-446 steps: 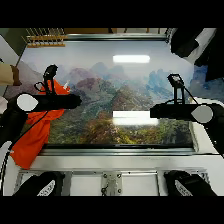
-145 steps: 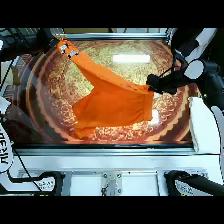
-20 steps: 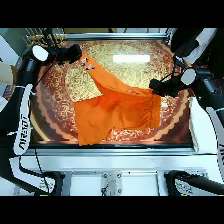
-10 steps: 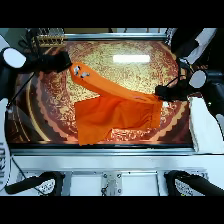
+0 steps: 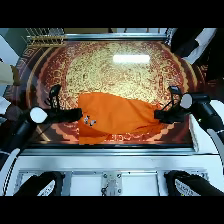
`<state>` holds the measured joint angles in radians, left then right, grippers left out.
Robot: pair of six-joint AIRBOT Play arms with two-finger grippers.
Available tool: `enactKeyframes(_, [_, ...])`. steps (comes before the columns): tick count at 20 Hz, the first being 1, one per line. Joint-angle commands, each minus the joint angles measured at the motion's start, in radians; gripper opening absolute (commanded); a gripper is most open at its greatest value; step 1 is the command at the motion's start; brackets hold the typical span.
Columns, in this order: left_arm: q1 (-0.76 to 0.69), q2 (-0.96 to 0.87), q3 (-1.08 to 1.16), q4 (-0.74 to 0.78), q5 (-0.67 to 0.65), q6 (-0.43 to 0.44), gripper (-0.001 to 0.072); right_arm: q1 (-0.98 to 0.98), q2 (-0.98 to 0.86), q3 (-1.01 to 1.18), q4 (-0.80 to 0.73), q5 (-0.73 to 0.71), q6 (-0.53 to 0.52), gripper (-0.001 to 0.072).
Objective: Fold the clothes and pants, and hang the long-sleeved shirts on hangers.
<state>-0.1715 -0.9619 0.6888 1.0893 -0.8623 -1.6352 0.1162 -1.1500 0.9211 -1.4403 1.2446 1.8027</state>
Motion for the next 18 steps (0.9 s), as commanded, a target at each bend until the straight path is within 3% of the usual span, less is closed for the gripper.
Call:
enactKeyframes(1, [-0.011,0.036,-0.171,-0.014,0.093,-0.023,0.0008,0.019,0.002,-0.112,0.03,-0.041,0.0,0.0014])
enactKeyframes(6, [-0.011,0.036,-0.2,-0.016,0.074,-0.023,0.0008,0.025,0.002,-0.143,0.031,-0.04,0.003,0.0023])
enactKeyframes(7, [-0.011,0.036,-0.186,-0.016,0.056,-0.023,0.0008,0.024,0.002,-0.143,0.036,-0.04,0.002,0.0056])
enactKeyframes(9, [-0.011,0.036,-0.139,-0.01,0.003,-0.022,0.002,0.024,0.008,-0.134,0.057,-0.035,-0.006,0.0633])
enactKeyframes(10, [-0.011,0.036,-0.102,-0.006,-0.029,-0.019,0.0231,0.023,0.016,-0.115,0.065,-0.012,-0.032,0.0717])
enactKeyframes(11, [-0.004,0.036,-0.052,-0.006,-0.069,-0.018,0.0469,0.019,0.028,-0.085,0.065,0.026,-0.054,0.0717])
enactKeyframes(12, [0.008,0.037,0.001,-0.007,-0.112,-0.018,0.0514,0.005,0.049,-0.044,0.064,0.076,-0.093,0.0717])
enactKeyframes(15, [0.061,0.064,0.15,-0.006,-0.224,-0.018,0.0514,-0.109,0.142,0.041,0.064,0.135,-0.183,0.0717])
enactKeyframes(18, [0.088,0.147,0.209,-0.008,-0.231,-0.019,0.0512,-0.317,0.195,0.036,0.077,0.137,-0.236,0.0717])
